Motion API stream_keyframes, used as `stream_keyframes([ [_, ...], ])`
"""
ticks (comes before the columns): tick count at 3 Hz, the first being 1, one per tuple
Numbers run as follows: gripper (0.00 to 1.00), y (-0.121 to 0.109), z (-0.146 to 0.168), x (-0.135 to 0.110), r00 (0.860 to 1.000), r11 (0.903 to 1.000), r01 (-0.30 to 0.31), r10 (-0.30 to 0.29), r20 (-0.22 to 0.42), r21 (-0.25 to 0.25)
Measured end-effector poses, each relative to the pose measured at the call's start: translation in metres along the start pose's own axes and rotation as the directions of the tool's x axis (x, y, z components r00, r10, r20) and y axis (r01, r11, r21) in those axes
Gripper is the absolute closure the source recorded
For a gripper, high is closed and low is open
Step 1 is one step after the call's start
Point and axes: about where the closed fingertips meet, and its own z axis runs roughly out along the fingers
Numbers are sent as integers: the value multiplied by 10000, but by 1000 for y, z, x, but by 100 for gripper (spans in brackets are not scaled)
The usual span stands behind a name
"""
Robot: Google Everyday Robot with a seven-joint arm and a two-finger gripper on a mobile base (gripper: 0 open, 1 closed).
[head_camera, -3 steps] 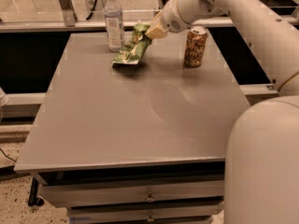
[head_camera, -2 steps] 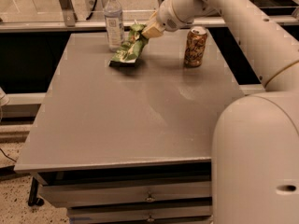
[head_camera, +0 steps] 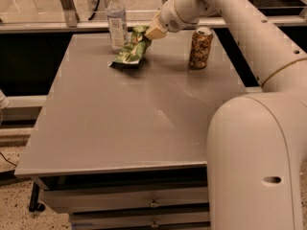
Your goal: Move green jalapeno chip bag near blue plastic bottle
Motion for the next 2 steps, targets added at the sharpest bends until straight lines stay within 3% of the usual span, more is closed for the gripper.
stream_keyframes([
  [2,13,0,3,4,10000,9999,-18,18,-22,-124],
])
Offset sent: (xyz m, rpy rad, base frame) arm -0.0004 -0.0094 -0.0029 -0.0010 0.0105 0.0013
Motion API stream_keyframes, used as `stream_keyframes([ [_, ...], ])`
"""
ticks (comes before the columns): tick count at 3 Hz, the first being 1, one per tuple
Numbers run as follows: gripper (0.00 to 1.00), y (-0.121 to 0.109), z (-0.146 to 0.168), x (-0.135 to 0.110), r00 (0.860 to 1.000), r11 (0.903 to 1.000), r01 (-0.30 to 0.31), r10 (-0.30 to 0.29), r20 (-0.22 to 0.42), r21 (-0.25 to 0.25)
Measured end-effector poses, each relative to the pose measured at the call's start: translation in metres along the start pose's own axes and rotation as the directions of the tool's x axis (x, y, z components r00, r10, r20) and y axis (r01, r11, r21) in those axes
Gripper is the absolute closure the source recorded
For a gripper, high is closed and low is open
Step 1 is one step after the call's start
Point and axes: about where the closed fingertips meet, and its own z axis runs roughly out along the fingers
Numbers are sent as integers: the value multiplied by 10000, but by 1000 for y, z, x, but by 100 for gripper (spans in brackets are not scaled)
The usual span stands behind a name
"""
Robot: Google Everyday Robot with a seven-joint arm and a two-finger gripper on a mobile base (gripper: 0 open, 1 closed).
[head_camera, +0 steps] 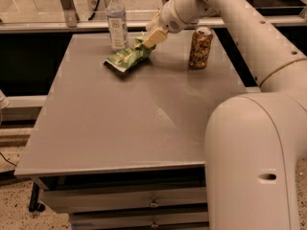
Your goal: Move green jalapeno chip bag near blue plastic bottle
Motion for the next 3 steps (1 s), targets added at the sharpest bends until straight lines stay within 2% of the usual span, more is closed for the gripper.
stream_keyframes([
  [1,0,3,-6,3,10000,10000,-48,48,16,2],
  [2,0,10,-24,7,9999,9998,-137,136,93,171],
  [3,0,21,-54,7,9993,9981,-227,208,320,573],
])
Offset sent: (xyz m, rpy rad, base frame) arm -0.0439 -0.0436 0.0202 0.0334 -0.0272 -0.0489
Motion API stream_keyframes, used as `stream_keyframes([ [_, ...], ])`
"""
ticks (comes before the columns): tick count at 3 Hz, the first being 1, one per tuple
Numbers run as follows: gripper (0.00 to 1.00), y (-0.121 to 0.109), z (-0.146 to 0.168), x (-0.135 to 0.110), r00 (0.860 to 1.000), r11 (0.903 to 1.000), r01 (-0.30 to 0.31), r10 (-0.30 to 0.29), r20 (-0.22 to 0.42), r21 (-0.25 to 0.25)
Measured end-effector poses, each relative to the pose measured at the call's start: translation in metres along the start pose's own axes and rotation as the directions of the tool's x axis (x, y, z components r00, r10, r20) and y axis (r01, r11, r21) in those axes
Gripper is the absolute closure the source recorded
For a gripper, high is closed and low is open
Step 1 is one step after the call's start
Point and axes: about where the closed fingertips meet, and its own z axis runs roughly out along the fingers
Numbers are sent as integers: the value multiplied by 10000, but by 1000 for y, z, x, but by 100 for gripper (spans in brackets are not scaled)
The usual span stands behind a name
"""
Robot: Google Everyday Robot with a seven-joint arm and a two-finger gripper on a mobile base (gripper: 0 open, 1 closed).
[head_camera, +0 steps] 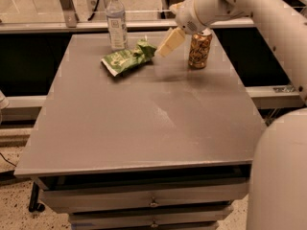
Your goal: Move green jalapeno chip bag near blue plastic bottle
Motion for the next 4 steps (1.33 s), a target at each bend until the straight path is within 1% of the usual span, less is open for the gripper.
stream_keyframes([
  [1,0,22,-40,-4,9971,9991,-199,172,739,371],
  [2,0,52,-80,0,9845,9973,-474,373,1713,553],
  [3,0,79,-121,20,9582,9913,-976,697,2775,880],
  [4,0,79,-162,47,9557,9793,-1404,955,2784,1460],
])
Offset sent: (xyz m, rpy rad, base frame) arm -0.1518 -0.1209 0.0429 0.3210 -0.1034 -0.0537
